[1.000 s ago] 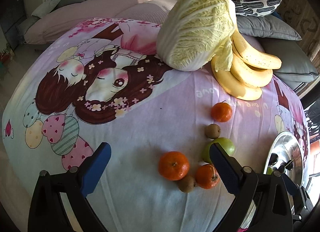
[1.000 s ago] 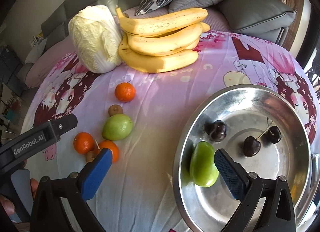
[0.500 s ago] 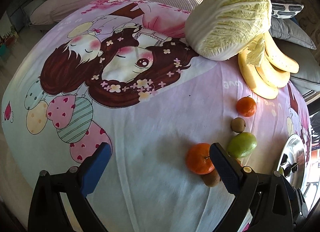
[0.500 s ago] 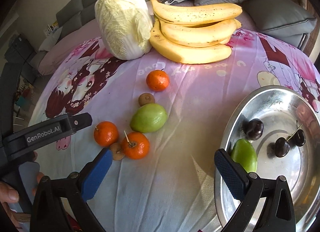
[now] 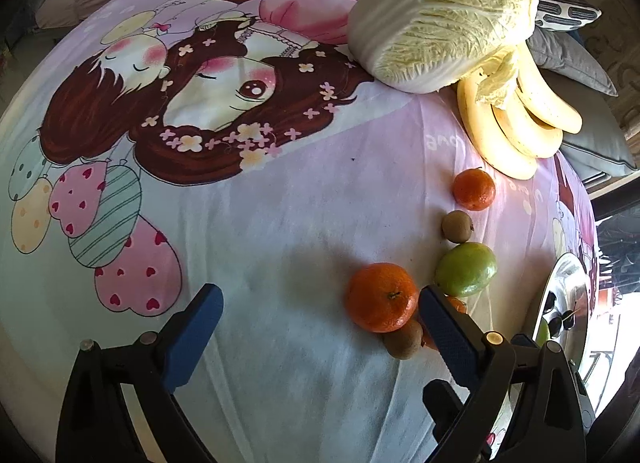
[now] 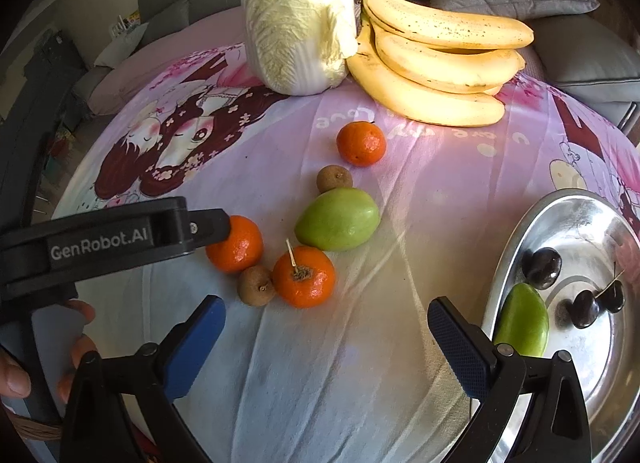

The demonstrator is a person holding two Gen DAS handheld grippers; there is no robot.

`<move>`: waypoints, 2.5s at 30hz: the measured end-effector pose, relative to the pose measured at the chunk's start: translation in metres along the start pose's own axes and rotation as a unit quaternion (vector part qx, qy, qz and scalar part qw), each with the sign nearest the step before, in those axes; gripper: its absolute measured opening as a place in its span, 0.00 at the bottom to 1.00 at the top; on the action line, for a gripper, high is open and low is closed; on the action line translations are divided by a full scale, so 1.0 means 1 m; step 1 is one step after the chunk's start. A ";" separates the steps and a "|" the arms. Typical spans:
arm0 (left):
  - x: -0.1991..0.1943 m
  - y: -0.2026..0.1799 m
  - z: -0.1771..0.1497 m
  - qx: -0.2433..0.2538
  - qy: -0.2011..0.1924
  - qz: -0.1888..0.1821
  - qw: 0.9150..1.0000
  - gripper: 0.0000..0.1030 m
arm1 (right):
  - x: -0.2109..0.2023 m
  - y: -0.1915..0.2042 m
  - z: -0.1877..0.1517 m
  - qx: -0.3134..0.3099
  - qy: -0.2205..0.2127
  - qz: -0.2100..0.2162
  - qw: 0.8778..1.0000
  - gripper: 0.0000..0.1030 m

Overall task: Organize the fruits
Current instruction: 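Move the left tool to an orange tangerine while the right tool approaches the stemmed tangerine, then close the left tool on the tangerine while the right tool grasps the stemmed tangerine, then carry both tangerines in the two tools over the steel bowl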

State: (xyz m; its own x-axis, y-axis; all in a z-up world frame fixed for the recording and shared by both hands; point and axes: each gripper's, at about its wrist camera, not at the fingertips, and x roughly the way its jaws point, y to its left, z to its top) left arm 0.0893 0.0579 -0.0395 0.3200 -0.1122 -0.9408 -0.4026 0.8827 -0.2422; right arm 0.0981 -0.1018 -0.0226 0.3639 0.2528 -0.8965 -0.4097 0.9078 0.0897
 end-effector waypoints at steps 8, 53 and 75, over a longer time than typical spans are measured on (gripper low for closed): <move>0.012 -0.006 0.000 -0.002 0.020 -0.026 0.999 0.81 | 0.007 -0.004 0.002 0.012 -0.003 0.010 1.000 0.76; 0.016 -0.029 0.008 0.026 0.019 -0.081 0.996 0.40 | 0.006 -0.004 0.012 0.037 -0.017 0.041 0.998 0.40; -0.013 -0.040 0.004 0.050 -0.012 -0.095 0.994 0.40 | -0.010 -0.018 0.011 0.066 -0.029 0.037 0.997 0.40</move>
State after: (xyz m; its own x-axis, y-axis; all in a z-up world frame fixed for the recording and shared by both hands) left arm 0.1042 0.0262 -0.0164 0.4025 -0.2710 -0.8744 -0.2461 0.8880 -0.3885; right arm 0.1113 -0.1172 -0.0102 0.3865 0.3364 -0.8587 -0.3246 0.9212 0.2147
